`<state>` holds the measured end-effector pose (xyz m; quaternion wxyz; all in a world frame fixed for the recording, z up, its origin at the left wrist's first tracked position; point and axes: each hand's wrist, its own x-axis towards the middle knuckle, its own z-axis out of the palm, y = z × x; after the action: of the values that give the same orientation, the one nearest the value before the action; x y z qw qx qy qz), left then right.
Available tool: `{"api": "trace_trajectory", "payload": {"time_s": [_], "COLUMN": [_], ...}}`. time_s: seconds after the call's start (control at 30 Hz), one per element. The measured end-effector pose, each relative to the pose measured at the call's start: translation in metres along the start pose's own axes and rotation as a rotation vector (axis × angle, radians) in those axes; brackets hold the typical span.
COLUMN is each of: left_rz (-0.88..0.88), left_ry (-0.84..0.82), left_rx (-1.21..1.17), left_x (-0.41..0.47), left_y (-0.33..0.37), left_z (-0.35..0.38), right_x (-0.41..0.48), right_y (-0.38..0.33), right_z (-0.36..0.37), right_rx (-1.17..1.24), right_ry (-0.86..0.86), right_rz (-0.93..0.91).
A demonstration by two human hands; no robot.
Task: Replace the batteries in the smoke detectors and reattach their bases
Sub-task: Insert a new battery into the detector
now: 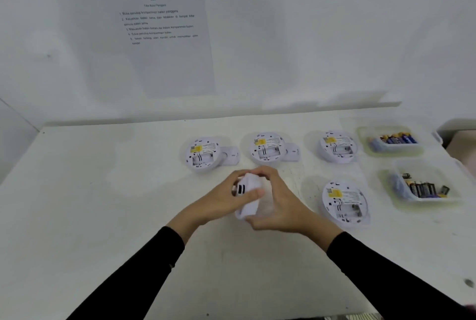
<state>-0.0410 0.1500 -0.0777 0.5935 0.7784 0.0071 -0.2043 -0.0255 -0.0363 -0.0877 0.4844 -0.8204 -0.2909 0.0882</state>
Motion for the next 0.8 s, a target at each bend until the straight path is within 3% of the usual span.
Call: {"api": "trace_trajectory", "payload": {"time_s": [0.2,0.3,0.57,0.8], "left_rz": [0.112,0.15,0.078,0.063], "left_ry": [-0.153,-0.125,-0.054,-0.034], "left_rx": [-0.817,-1.089,-1.183,-1.109], "left_x": [0.013,0.021,0.045,0.06], "left_y": [0.033,0.053,0.086,0.103], "left_z": [0.024,0.04,0.082,0.114], "right_x": [0.005,0.0,-0.006,-0.019], "right_y": [-0.022,-0.024,-0.018,-0.011], "right_z": [-0.039,-0.059,-0.115,-0.152], "right_rx": [0.08,0.001,-0.396,-0.437], "right_ry": [0.132,0.227,0.165,0.091], "right_rz": [-0.053,-0.042,-0.058,-0.103]}}
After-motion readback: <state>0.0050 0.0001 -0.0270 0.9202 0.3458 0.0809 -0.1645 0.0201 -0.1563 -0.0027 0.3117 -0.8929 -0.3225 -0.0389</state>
